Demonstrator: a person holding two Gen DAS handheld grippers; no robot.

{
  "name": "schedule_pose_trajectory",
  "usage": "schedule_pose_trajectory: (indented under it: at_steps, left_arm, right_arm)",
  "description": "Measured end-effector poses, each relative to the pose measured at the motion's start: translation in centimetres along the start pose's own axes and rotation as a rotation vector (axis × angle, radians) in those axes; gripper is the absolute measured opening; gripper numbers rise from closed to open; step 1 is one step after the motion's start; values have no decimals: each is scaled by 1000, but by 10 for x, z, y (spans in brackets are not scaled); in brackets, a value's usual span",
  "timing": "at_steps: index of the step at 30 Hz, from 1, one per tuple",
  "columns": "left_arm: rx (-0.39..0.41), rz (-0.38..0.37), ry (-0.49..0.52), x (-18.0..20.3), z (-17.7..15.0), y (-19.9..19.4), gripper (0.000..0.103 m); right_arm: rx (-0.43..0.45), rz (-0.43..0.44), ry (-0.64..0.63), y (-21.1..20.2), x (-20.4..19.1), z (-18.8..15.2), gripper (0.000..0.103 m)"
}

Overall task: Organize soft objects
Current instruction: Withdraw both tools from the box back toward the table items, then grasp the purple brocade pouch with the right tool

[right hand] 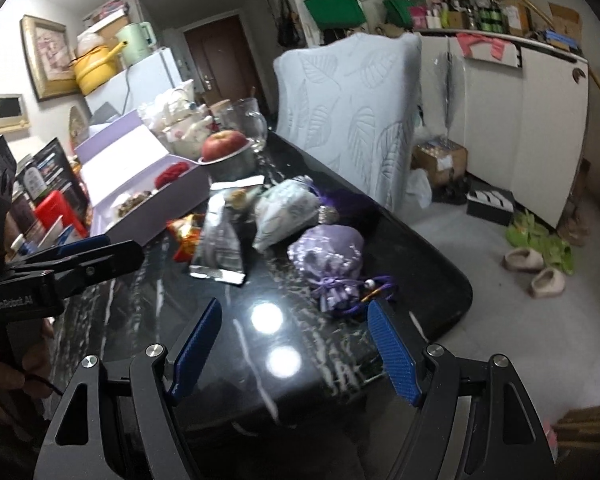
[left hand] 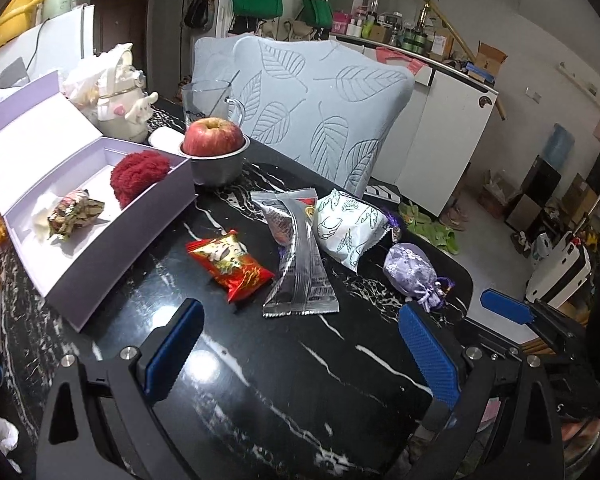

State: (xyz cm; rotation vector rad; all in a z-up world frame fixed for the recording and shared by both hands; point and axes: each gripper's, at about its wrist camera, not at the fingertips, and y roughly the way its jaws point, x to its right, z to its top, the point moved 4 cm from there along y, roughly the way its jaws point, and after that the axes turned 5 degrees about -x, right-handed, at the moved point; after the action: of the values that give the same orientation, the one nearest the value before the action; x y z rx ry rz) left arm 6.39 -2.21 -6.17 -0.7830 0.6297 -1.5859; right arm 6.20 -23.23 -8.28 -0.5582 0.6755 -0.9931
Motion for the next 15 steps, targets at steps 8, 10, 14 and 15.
schedule_pose_trajectory:
  at_steps: [8, 10, 14, 15]
  left_arm:
    - [-14, 11, 3, -3, 19, 32, 99]
    - [-7, 23, -25, -10, 24, 37, 99]
    - [13, 87, -86, -29, 32, 47, 99]
    - [13, 97, -104, -34, 34, 50, 99]
  right_arm:
    - [-24, -15, 21, 28, 20, 13, 76]
    - [-28, -19, 25, 35, 24, 16, 76]
    - [-28, -29, 31, 46, 29, 22, 76]
    - [-29, -32, 30, 49, 30, 23, 76]
